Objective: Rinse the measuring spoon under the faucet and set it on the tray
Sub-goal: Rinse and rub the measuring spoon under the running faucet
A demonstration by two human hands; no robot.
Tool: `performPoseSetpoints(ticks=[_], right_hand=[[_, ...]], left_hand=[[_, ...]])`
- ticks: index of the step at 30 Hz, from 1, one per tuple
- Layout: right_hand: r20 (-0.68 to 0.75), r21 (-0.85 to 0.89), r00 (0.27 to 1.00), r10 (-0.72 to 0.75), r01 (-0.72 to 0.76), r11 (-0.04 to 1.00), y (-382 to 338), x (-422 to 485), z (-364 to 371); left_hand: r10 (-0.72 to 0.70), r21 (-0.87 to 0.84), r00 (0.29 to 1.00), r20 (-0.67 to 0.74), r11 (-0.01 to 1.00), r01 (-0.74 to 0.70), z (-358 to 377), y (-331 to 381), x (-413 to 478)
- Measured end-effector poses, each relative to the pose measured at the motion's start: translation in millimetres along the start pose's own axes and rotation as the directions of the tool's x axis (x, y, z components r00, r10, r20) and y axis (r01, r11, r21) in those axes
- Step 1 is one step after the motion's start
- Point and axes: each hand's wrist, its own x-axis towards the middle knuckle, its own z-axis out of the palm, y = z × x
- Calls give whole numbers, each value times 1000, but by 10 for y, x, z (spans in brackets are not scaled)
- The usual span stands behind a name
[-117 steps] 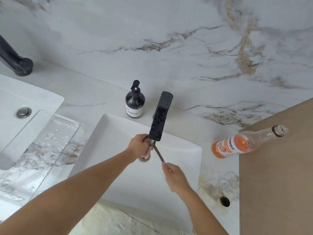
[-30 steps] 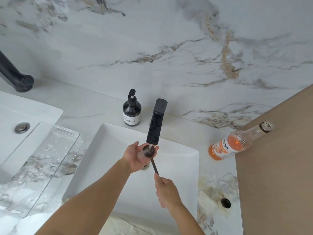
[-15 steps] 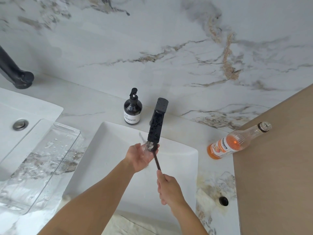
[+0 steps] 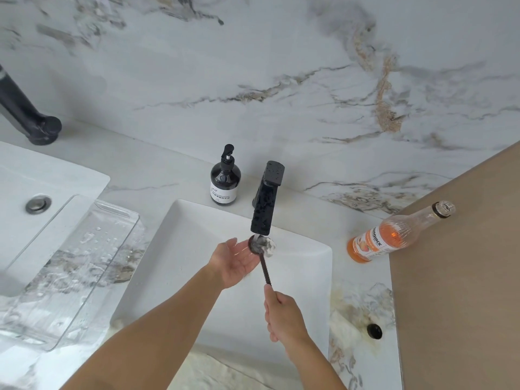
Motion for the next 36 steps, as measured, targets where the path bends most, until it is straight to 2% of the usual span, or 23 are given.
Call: performPoseSetpoints(ticks=[2,6,9,12,14,16,22,27,33,36], right_hand=[[1,14,1000,12,-12,1000,-4,0,9],[97,47,994,58,-63,997,-41,11,57],[258,256,962,85,-153,955,-11,46,67],[367,486,928,67,-253,837,28,89,103],[358,529,932,48,-245,813,61,108,152],[332,494,942,53,-221,841,88,113,189],[141,372,990,0,-53,927,78,73,232],[76,340,994,-81,51,939,19,23,285],[105,394,989,-108,59,917,12,44,299],[48,286,991,-124,105,952,14,65,237]], left_hand=[[-34,99,999,-10,994,35,-27,4,-18],[-171,307,980,103,942,132,-139,-53,-117],[-190,339,965,180,933,120,-253,-89,-161],[-159,402,968,195,913,69,-274,-107,-210],[-82,474,985,155,880,-1,-260,-125,-233],[-10,528,990,137,847,-65,-245,-141,-250],[93,556,990,108,819,-138,-220,-190,-263],[264,602,963,57,760,-244,-207,-209,-257],[273,536,960,67,801,-266,-98,-128,-250],[350,559,935,54,765,-319,66,-47,-186]])
